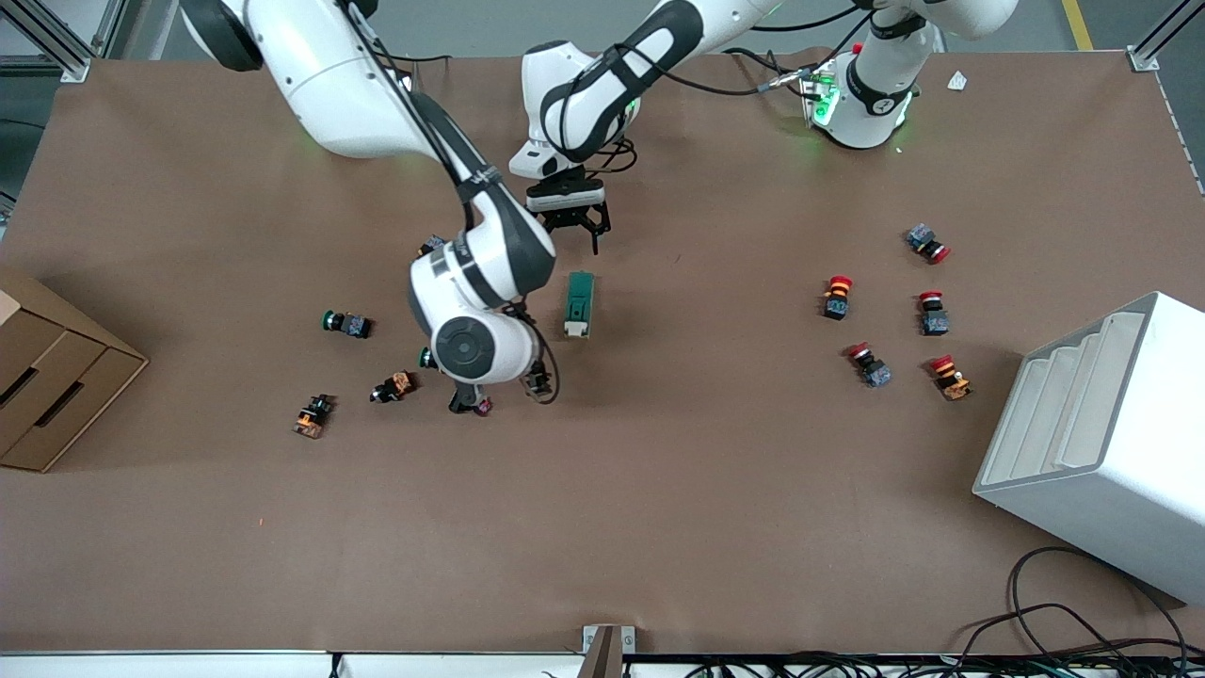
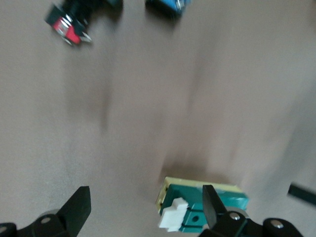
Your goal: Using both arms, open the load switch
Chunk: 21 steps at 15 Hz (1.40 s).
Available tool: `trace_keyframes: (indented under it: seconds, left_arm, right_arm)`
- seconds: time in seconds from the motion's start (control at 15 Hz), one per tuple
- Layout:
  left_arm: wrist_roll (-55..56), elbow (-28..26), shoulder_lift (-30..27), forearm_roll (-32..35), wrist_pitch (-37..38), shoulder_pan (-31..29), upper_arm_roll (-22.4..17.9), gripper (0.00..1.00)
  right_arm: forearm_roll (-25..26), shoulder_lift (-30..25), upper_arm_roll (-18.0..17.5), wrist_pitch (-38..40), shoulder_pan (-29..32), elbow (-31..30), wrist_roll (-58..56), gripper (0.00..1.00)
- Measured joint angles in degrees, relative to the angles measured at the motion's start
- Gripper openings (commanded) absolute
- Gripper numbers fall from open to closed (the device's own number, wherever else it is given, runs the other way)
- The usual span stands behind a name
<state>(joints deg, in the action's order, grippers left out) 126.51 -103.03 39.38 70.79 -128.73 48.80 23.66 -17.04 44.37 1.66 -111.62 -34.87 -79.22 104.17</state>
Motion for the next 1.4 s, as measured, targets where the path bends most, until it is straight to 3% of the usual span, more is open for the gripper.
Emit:
trace_keyframes:
  seconds: [0.27,0.6,1.4]
  left_arm:
    - [4.3,-2.2,2.6,12.2,2.4,0.6,-0.1,0.98]
    - [10.0,-5.2,3.0,20.4,4.6,0.6,-0.3,0.98]
    - [17.8,-5.4,6.8,29.2,12.2,3.2,-0.4,0.98]
  right_arm:
    - [0.0,1.8,0.0,-2.2,-2.4,0.3,9.1,1.00]
    - [0.0,3.1,0.0,-2.0,-5.0,0.5,13.7,1.00]
    - [0.0,3.9,-0.1,10.9,-6.7,5.5,14.4,1.00]
